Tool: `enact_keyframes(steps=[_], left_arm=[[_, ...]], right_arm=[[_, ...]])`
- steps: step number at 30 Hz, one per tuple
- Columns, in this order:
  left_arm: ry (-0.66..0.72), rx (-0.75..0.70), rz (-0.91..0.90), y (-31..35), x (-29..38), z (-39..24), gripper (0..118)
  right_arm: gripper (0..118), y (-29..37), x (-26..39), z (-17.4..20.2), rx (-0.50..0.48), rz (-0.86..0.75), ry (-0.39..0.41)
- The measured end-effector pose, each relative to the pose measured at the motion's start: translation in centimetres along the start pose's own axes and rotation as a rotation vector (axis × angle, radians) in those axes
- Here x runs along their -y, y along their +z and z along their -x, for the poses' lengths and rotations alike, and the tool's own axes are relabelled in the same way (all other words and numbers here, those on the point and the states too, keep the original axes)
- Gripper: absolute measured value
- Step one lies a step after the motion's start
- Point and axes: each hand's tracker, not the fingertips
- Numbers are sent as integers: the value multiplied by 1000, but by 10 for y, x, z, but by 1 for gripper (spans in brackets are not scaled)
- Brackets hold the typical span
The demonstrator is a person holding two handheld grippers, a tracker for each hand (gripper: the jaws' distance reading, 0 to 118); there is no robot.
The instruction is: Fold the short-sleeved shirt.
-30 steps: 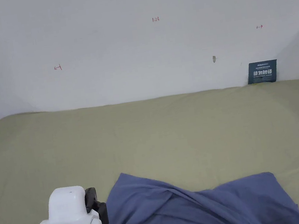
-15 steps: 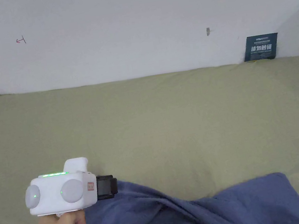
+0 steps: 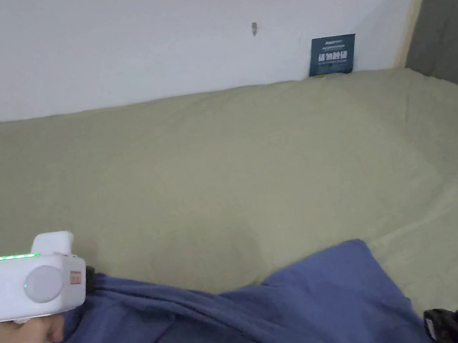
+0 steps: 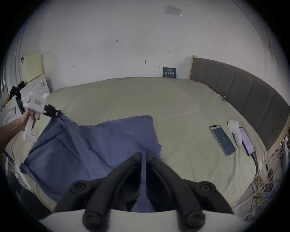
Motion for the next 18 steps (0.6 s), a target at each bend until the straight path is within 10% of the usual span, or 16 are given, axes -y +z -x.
enact_keyframes(steps=[4, 9, 18], left_arm=[[4, -4, 5, 3, 4, 6, 0], [19, 7, 12, -2, 3, 11, 0], [35, 19, 24, -11, 5, 15, 0]], right_arm=[[12, -62, -40, -14, -14, 102, 42], [91, -161, -91, -32, -99, 304, -52], [90, -236, -100, -17, -57, 444, 7]])
